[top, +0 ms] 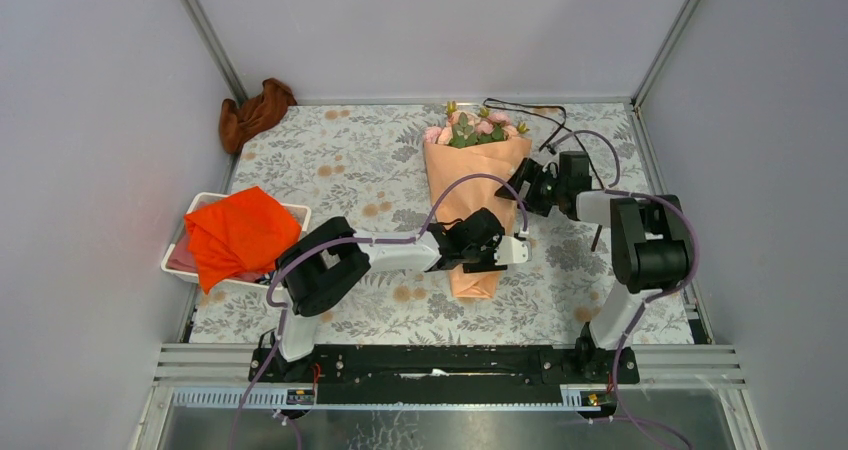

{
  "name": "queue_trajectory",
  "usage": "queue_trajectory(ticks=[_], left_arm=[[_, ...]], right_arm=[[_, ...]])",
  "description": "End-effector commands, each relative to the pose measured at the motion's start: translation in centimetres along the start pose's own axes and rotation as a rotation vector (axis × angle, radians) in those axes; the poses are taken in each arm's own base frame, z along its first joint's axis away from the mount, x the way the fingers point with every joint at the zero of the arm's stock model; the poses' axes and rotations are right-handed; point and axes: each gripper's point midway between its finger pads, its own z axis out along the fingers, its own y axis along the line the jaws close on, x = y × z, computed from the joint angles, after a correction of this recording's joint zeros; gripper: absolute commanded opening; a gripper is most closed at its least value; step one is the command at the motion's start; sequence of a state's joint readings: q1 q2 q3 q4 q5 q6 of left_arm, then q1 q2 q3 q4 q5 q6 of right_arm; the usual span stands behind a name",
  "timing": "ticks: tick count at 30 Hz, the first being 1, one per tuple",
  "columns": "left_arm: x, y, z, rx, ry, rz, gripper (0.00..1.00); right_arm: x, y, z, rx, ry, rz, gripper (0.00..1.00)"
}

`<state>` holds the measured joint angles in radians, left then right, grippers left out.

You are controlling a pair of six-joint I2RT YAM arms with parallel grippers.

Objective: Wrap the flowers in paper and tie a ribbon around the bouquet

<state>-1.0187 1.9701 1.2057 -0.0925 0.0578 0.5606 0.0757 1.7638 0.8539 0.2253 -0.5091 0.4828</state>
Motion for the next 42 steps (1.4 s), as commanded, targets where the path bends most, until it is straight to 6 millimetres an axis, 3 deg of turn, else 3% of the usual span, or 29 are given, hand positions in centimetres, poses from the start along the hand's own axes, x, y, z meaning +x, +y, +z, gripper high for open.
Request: queue_trajectory(ticks=[1,3,4,6,9,10,11,16,20,24,28,30,33,35,37,39,42], left_arm=[[6.0,-5.1,0.9,0.151,0.182,0.011,0.56],[5.4,-4.6,0.6,0.144,0.173,0.013,0.57],[5.0,-4.5,0.4,0.142,0.165,0.015,0.57],[4.5,-4.1,0.1,0.136,0.156,0.019,0.58],[4.3,-3.8,-0.3,0.130,0.162,0.022,0.59],[4.2,-3.9,-0.5,0.135,0.162,0.016,0.59],[4.0,-4.1,-0.9,0.147,0.160,0.006,0.60],[1.6,-7.6,-3.6,0.235,0.116,0.048,0.64],[2.6,-11.4,-4.3,0.334,0.158,0.120,0.61],[3.4,-12.8,-6.0,0.415,0.217,0.097,0.56],[-0.1,-13.5,-10.3,0.532,0.112,0.084,0.56],[-3.2,-12.4,-13.2,0.576,-0.006,0.062,0.56],[-4.6,-6.8,-14.0,0.513,-0.129,-0.067,0.49],[-3.5,-1.9,-12.0,0.375,-0.122,-0.200,0.34],[-1.3,2.1,-9.4,0.238,-0.048,-0.287,0.22],[1.0,3.8,-7.2,0.173,0.032,-0.316,0.17],[3.6,3.5,-5.0,0.150,0.095,-0.308,0.17]], right_arm=[[1.2,-0.1,2.0,-0.062,0.040,0.049,0.86],[1.6,0.0,2.3,-0.088,0.047,0.066,0.70],[1.7,0.2,2.4,-0.108,0.048,0.068,0.54],[1.8,0.5,2.5,-0.137,0.054,0.078,0.34],[1.3,0.6,2.5,-0.135,0.034,0.083,0.16],[1.0,0.6,2.5,-0.127,0.020,0.084,0.03],[0.7,0.6,2.5,-0.122,0.004,0.086,0.00],[-0.1,0.7,2.3,-0.117,-0.047,0.107,0.00],[-0.1,0.8,2.0,-0.115,-0.054,0.112,0.00],[0.3,0.7,1.5,-0.099,-0.048,0.094,0.00],[0.9,0.6,1.3,-0.093,-0.020,0.071,0.00],[1.0,0.7,1.1,-0.093,-0.010,0.065,0.00],[1.0,0.8,0.9,-0.090,-0.006,0.051,0.00],[0.9,1.1,0.8,-0.091,-0.002,0.041,0.00],[0.8,1.4,0.8,-0.088,0.002,0.029,0.00],[0.8,1.6,0.7,-0.086,0.004,0.019,0.00],[0.8,1.8,0.7,-0.085,0.003,0.013,0.00]])
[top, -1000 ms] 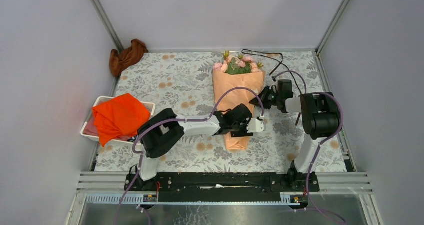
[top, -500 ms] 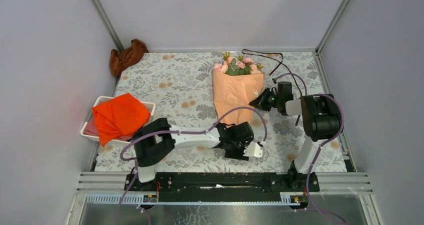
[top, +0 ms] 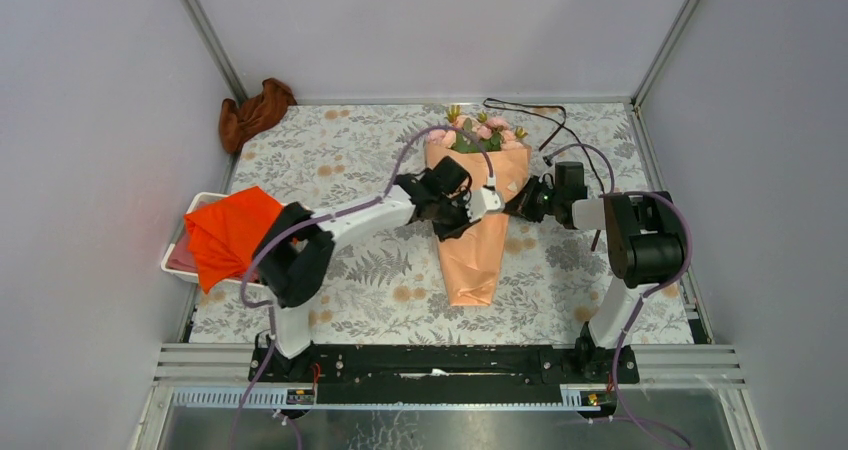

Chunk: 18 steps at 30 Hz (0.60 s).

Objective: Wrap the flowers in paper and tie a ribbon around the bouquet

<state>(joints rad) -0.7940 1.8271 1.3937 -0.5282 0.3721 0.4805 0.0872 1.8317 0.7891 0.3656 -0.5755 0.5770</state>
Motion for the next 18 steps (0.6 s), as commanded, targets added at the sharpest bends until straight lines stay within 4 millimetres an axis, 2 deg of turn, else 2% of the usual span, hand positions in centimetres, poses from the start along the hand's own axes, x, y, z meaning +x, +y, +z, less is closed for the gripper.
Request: queue_trajectory(ticks=[1,5,10,16,18], left_arm=[[4.7,0.5,3.9,-0.049,0.127,-0.046,0.16],[7.4,-1.5,4.4,-0.004,0.178,-0.047,0.16],[10.3,-7.0,4.3,0.082,0.241,0.061,0.17],[10.6,-12.5,4.5,0.138,0.261,0.249,0.23],[10.4,-13.8,4.8,0.147,0.256,0.316,0.23]], right_arm=[[-1.4,2.1,-0.7,-0.018,-0.035,-0.073,0.00],[-1.3,1.8,-0.8,-0.005,-0.035,-0.076,0.00],[-1.3,1.7,-0.8,0.000,-0.040,-0.077,0.00],[-1.5,1.9,-1.0,0.004,-0.053,-0.073,0.00],[-1.4,2.0,-1.1,0.001,-0.053,-0.071,0.00]])
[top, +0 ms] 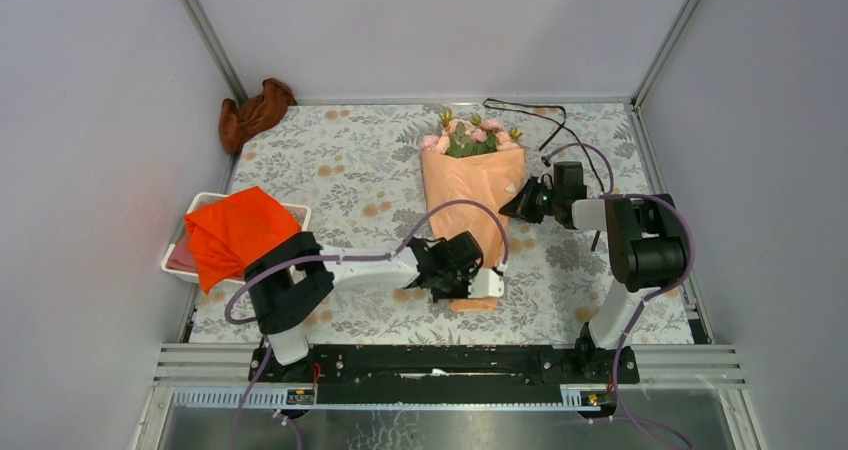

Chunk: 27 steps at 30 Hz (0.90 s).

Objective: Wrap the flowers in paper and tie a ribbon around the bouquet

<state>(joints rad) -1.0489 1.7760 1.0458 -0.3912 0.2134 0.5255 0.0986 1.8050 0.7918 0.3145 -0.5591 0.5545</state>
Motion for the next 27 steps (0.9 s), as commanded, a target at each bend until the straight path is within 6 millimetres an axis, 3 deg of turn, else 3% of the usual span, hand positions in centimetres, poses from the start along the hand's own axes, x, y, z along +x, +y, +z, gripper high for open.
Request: queue_trajectory(ticks=[1,4,8,11,14,16,19,23,27], left_arm=[[0.9,-4.4,1.3,0.066,0.052,0.140,0.24],[0.1,-6.2,1.2,0.085,0.052,0.226,0.25],[-1.8,-7.0,-0.7,0.115,0.018,0.266,0.26],[-3.9,-5.6,-2.8,0.073,-0.035,0.292,0.26],[-6.0,-2.9,-5.0,0.031,-0.124,0.259,0.25],[-7.1,-0.5,-5.1,-0.012,-0.162,0.194,0.22],[-7.0,1.7,-2.5,-0.083,-0.115,0.117,0.19],[-7.1,1.2,1.1,-0.055,-0.067,0.083,0.18],[-7.8,0.1,3.0,-0.066,-0.075,0.112,0.18]], right_arm=[[-1.8,1.7,-0.8,-0.018,-0.067,-0.056,0.00],[-1.7,1.7,-0.9,-0.014,-0.068,-0.054,0.00],[-1.5,1.7,-1.0,-0.013,-0.065,-0.059,0.00],[-1.4,1.6,-1.0,-0.010,-0.062,-0.060,0.00],[-1.4,1.6,-1.0,-0.011,-0.061,-0.057,0.00],[-1.3,1.6,-1.0,-0.009,-0.064,-0.057,0.00],[-1.3,1.5,-1.0,-0.007,-0.066,-0.054,0.00],[-1.4,1.5,-1.0,-0.009,-0.073,-0.050,0.00],[-1.3,1.5,-1.0,-0.008,-0.073,-0.047,0.00]])
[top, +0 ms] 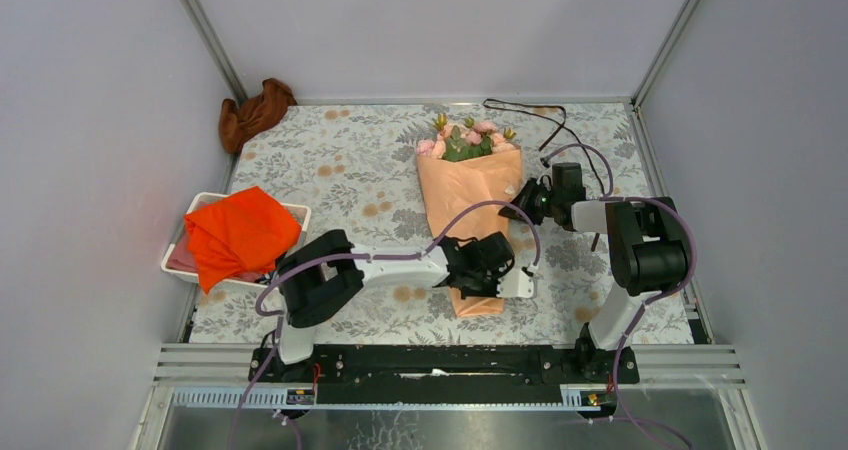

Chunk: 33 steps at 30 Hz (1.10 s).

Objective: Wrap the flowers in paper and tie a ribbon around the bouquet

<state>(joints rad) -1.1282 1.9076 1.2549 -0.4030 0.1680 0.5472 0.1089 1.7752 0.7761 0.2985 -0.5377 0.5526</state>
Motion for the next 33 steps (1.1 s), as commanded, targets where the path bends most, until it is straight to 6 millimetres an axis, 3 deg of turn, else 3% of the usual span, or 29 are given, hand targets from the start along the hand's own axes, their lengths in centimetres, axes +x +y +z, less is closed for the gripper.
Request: queue_trajectory(ticks=[1,7,9,15,19,22,25,28,30,33], left_arm=[[-1.8,-1.2,1.6,-0.031,-0.030,0.019,0.19],[-1.6,-4.9,3.1,0.019,-0.020,0.080,0.24],[-1.5,-5.7,2.9,0.024,-0.009,0.102,0.33],[-3.5,-5.3,-1.1,0.005,-0.060,0.082,0.62],[-4.4,-2.0,-5.4,-0.008,-0.117,-0.035,0.72],[-3.5,2.9,-8.6,-0.019,-0.172,-0.253,0.72],[-0.2,9.5,-11.5,-0.092,-0.254,-0.552,0.75],[4.6,14.8,-12.5,-0.198,-0.322,-0.872,0.80],[7.2,16.5,-12.3,-0.213,-0.346,-1.017,0.82],[9.7,17.8,-11.5,-0.224,-0.360,-1.137,0.84]], right_arm=[[-1.6,1.2,-0.6,-0.020,-0.069,-0.038,0.00],[-1.4,1.0,-0.5,-0.019,-0.072,-0.029,0.00],[-1.3,0.9,-0.5,-0.020,-0.073,-0.027,0.00],[-1.1,1.2,-0.8,-0.016,-0.071,-0.011,0.00],[-0.7,2.6,-1.2,-0.048,-0.067,-0.034,0.00],[-0.8,3.7,-1.8,-0.066,-0.079,-0.046,0.00],[-0.9,4.5,-2.4,-0.075,-0.103,-0.047,0.00],[-0.8,4.9,-2.7,-0.075,-0.119,-0.055,0.00],[-0.6,5.1,-2.6,-0.077,-0.116,-0.057,0.00],[0.0,5.0,-2.2,-0.073,-0.106,-0.053,0.00]])
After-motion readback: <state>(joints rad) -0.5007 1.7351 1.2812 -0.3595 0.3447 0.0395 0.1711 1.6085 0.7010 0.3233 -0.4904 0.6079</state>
